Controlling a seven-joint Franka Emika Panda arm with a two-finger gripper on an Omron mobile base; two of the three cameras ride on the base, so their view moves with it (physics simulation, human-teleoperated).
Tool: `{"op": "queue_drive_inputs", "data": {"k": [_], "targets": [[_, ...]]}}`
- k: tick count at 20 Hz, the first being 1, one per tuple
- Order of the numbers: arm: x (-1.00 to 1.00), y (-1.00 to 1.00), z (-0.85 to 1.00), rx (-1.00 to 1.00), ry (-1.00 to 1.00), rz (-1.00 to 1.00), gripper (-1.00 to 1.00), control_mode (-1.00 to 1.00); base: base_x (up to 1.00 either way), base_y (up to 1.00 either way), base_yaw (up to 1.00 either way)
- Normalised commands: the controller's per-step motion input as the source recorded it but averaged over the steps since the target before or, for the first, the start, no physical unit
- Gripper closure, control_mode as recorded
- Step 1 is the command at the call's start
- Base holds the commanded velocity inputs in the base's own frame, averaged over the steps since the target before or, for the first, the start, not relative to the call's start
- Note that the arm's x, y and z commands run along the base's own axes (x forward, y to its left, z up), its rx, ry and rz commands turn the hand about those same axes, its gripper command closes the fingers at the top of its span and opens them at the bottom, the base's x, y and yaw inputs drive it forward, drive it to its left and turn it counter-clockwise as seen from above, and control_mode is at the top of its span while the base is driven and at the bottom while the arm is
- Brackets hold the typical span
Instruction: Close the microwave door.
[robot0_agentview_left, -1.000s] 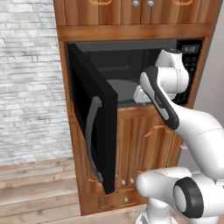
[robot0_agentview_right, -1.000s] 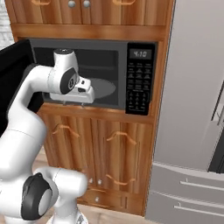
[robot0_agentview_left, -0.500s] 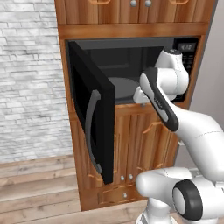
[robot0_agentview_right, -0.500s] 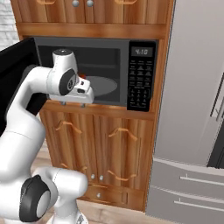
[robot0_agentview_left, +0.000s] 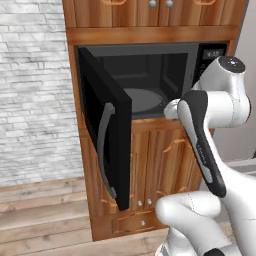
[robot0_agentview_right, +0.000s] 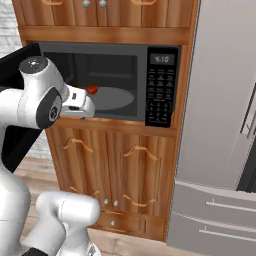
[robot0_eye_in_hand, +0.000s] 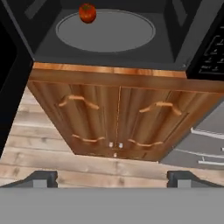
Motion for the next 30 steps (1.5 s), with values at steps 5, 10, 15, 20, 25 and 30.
{"op": "queue_drive_inputs", "data": {"k": [5, 10, 15, 20, 25, 30], "targets": [[-1.00, 0.36, 0.50, -0.06, -0.45, -0.12, -1.00, -1.00, 0.00, 0.00, 0.00], [-1.00, 0.47, 0.12, -0.04, -0.39, -0.18, -1.00, -1.00, 0.00, 0.00, 0.00], [-1.00, 0.66, 0.07, -0.06, -0.32, -0.23, -1.00, -1.00, 0.00, 0.00, 0.00], [-0.81, 1.00, 0.02, -0.14, -0.25, -0.24, -1.00, -1.00, 0.00, 0.00, 0.00], [-0.16, 1.00, -0.24, -0.13, -0.03, -0.33, -1.00, -1.00, 0.00, 0.00, 0.00], [0.08, 1.00, -0.17, -0.08, -0.05, -0.37, -1.00, -1.00, 0.00, 0.00, 0.00]]}}
